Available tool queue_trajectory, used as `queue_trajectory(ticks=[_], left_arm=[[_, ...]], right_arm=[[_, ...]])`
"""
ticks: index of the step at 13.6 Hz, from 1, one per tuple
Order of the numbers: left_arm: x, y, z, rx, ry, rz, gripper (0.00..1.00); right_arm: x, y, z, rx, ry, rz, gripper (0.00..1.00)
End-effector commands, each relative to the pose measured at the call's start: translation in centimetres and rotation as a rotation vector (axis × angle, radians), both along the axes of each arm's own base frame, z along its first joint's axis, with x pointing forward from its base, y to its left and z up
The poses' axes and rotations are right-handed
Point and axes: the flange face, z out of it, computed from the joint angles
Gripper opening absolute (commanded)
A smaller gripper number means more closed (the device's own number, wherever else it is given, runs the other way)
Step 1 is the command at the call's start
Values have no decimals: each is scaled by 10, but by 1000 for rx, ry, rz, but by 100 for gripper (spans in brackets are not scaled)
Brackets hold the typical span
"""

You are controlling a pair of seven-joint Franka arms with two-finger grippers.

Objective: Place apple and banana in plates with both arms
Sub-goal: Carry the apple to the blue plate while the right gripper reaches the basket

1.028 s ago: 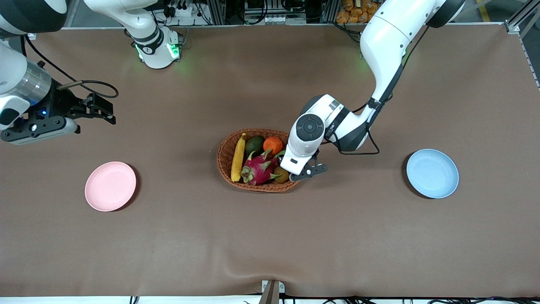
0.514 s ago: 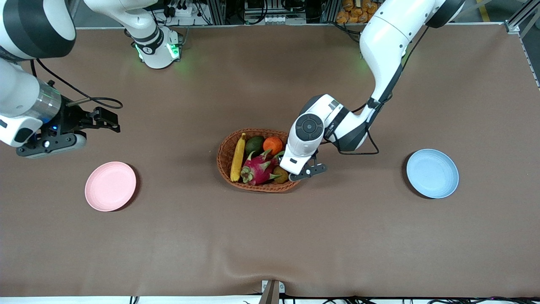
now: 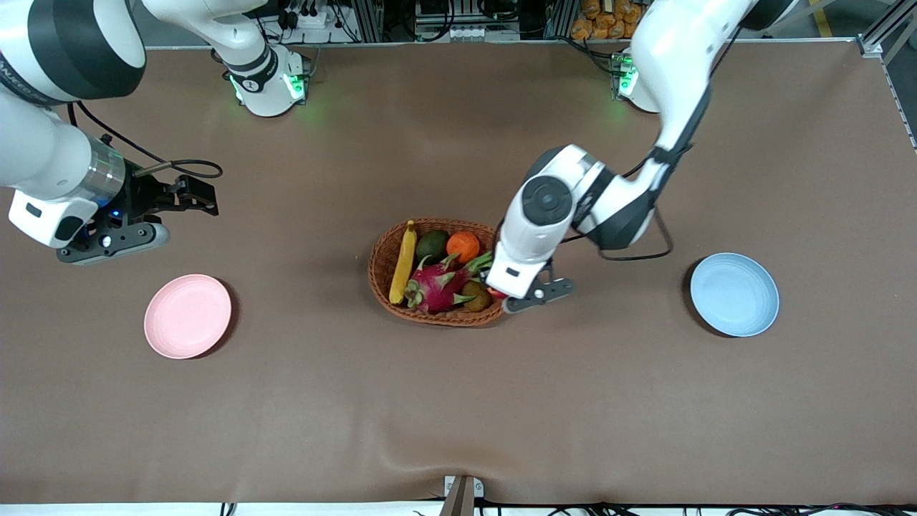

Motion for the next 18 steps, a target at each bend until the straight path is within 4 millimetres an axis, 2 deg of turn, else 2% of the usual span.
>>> queue_trajectory(ticks=[1, 3, 4, 6, 7, 8, 10, 11, 12, 13, 15, 18], left_arm=[[10, 57, 72, 27, -40, 62, 0], [23, 107, 104, 39, -53, 93, 0], [33, 138, 110, 57, -52, 115, 0], [50, 215, 113, 92, -12, 96, 0], [54, 255, 108, 113, 25, 107, 0], [59, 293, 104, 118, 41, 110, 0], [65, 356, 85, 120, 76, 97, 0], [66, 393, 70, 117, 90, 114, 0], [65, 421, 50, 111, 96, 115, 0], [58, 437, 25, 106, 98, 113, 0], [41, 451, -23, 96, 87, 127, 0], [23, 459, -63, 83, 87, 141, 0]], right_arm=[[18, 18, -25, 50, -1, 3, 100], [28, 40, -45, 67, -17, 27, 100], [28, 58, -51, 76, -23, 49, 100], [26, 104, -65, 70, -47, 105, 100], [24, 126, -79, 57, -42, 129, 100], [28, 138, -98, 59, -35, 121, 100], [29, 166, -135, 49, -24, 138, 100], [29, 171, -148, 43, -6, 142, 100], [30, 173, -156, 40, 0, 142, 100], [31, 176, -165, 39, -2, 144, 100], [25, 185, -176, 32, 17, 160, 100], [7, 206, -198, 19, 54, 154, 100]])
